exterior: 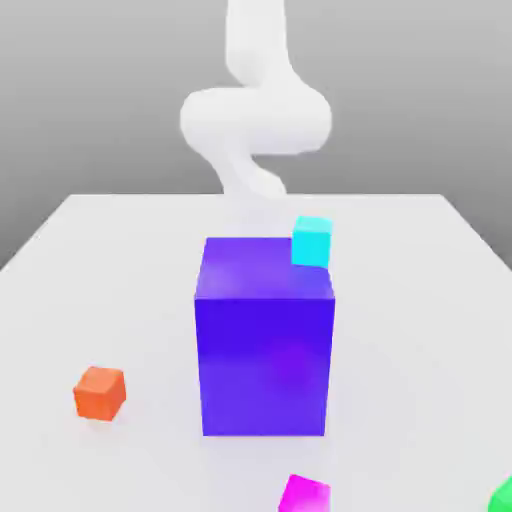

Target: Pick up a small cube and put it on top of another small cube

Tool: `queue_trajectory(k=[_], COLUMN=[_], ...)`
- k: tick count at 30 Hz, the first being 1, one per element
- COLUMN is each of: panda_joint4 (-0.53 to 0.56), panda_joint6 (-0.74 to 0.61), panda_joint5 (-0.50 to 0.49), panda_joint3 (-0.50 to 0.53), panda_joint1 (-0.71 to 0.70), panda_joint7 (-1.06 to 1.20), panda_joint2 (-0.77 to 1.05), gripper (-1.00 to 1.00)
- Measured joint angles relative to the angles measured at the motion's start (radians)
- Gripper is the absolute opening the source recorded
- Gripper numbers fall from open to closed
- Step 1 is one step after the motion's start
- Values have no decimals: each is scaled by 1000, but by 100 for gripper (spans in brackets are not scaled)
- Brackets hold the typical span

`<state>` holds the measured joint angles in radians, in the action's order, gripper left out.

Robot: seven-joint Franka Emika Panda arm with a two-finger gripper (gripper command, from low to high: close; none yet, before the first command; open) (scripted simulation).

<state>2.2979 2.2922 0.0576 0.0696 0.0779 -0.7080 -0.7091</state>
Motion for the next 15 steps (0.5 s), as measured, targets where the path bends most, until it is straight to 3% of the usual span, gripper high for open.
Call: queue_trajectory(k=[8,15], panda_joint4=[-9,-17], panda_joint6=[-32,-62], panda_joint5=[230,418], panda_joint3=[174,235], panda_joint1=[188,264], panda_joint7=[330,606], panda_joint2=[300,560], gripper=[0,0])
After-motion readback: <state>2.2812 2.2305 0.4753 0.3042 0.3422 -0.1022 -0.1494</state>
